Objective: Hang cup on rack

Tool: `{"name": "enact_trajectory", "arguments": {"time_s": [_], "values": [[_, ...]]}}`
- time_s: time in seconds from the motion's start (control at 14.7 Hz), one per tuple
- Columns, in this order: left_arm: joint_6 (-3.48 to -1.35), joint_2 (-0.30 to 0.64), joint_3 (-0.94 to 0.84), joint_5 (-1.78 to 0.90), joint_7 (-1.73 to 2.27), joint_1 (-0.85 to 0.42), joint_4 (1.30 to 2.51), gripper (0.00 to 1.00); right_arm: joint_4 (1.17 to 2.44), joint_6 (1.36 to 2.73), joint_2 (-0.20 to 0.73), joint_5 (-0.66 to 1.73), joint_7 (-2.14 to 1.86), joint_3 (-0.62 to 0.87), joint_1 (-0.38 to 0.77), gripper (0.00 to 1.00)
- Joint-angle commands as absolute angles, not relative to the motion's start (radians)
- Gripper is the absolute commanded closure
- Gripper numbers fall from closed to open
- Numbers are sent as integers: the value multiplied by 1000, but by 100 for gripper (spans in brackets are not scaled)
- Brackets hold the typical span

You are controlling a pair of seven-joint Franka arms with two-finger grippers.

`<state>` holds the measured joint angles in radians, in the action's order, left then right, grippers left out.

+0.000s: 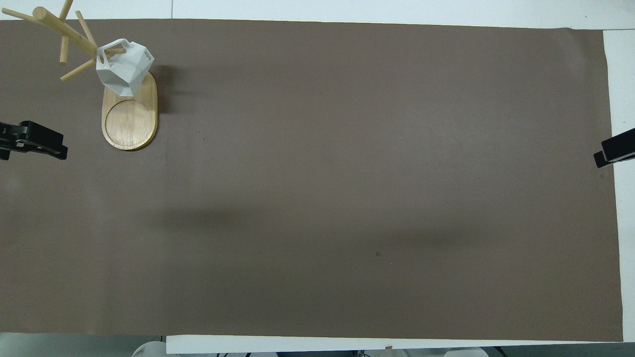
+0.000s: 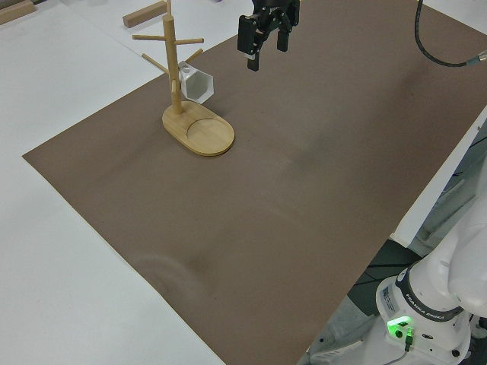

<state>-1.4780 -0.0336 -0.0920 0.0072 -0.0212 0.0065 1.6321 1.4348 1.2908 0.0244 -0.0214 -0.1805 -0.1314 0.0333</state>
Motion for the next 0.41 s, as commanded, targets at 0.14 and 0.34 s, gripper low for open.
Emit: {"name": "enact_trajectory", "arguments": {"time_s": [0.14, 0.34], "values": [[-1454, -29, -97, -3, 38, 15, 1603, 0, 1424, 1284, 25, -26, -150, -127, 31, 0], [-1495, -29, -98, -3, 31, 17, 1606, 0, 1424, 1284, 25, -25, -150, -127, 31, 0]]}}
